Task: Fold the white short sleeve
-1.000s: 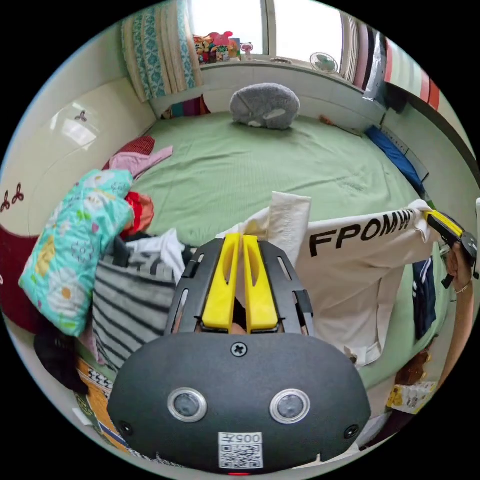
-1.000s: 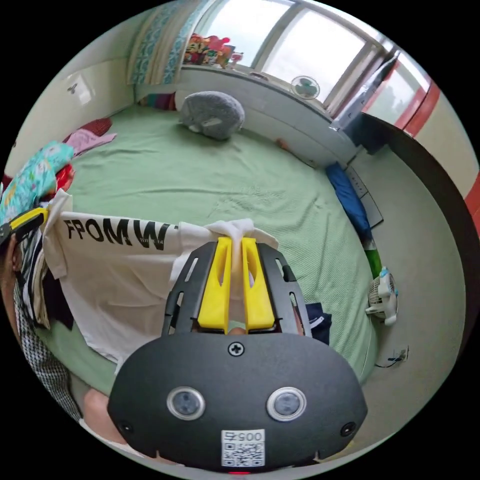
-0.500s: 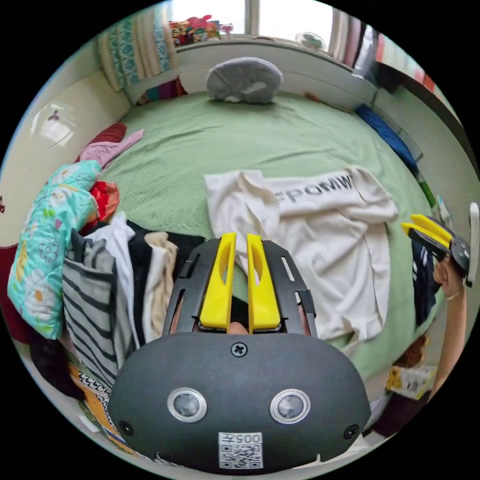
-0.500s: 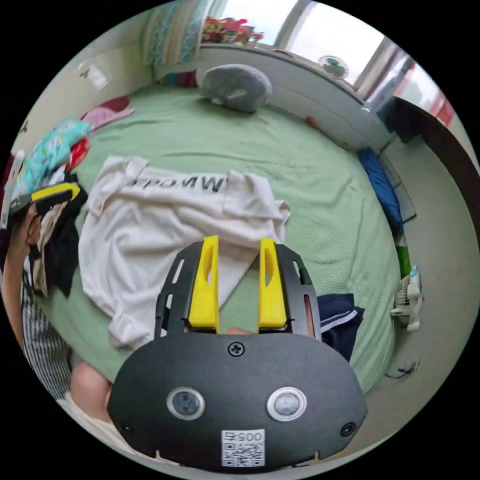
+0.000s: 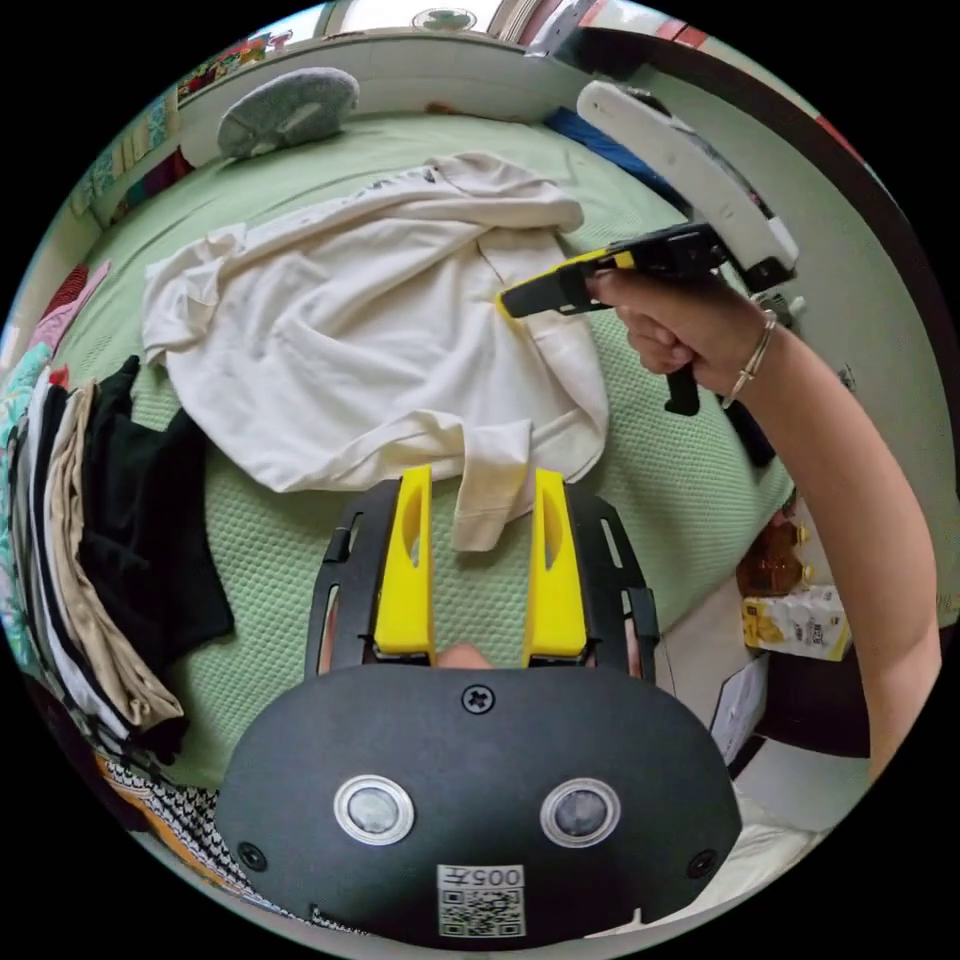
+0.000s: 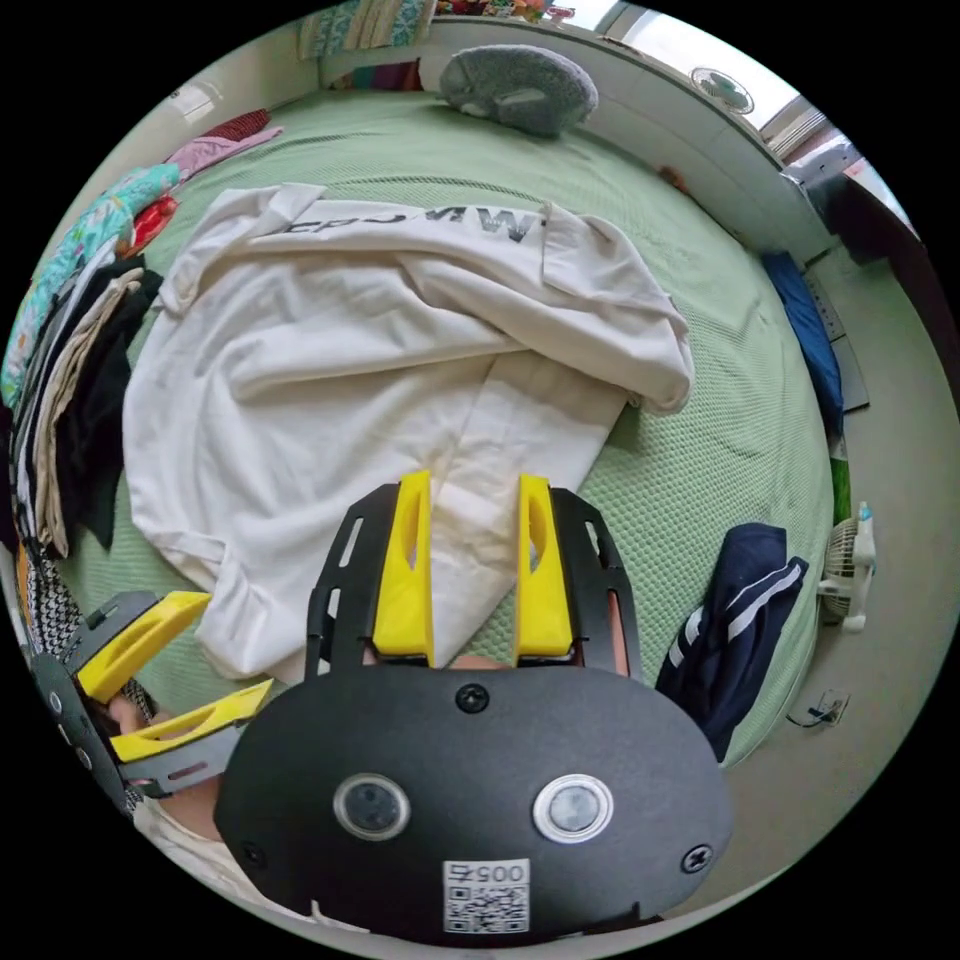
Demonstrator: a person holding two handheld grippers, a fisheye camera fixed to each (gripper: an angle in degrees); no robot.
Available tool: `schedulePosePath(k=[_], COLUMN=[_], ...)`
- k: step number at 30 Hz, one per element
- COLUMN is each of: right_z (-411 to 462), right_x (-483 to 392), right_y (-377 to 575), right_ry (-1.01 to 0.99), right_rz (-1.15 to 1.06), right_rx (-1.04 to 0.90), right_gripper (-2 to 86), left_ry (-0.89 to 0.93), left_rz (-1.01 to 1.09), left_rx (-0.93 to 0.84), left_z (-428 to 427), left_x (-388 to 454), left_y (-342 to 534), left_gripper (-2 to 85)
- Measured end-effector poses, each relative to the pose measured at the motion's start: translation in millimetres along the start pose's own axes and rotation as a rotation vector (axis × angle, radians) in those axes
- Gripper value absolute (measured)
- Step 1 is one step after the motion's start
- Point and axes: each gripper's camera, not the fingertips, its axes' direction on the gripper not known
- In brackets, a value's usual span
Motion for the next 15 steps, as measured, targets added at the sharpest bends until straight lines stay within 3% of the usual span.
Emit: schedulePosePath(k=[6, 15], right_z=[-8, -56], right_x=[30, 60], right_y=[33, 123], right_ry=[-0.060, -0.248], right_rz=[0.042, 0.150], right_rx=[0.067, 0.135], right_gripper=[-0.4, -1.0], left_ry=[0.009, 0.162], left_rz=[-0.033, -0.081], left_rx=[0.029, 0.091], left_z=[5, -36], left_x=[-17, -60], left_y=[20, 96], left_gripper=[7.0, 1.2])
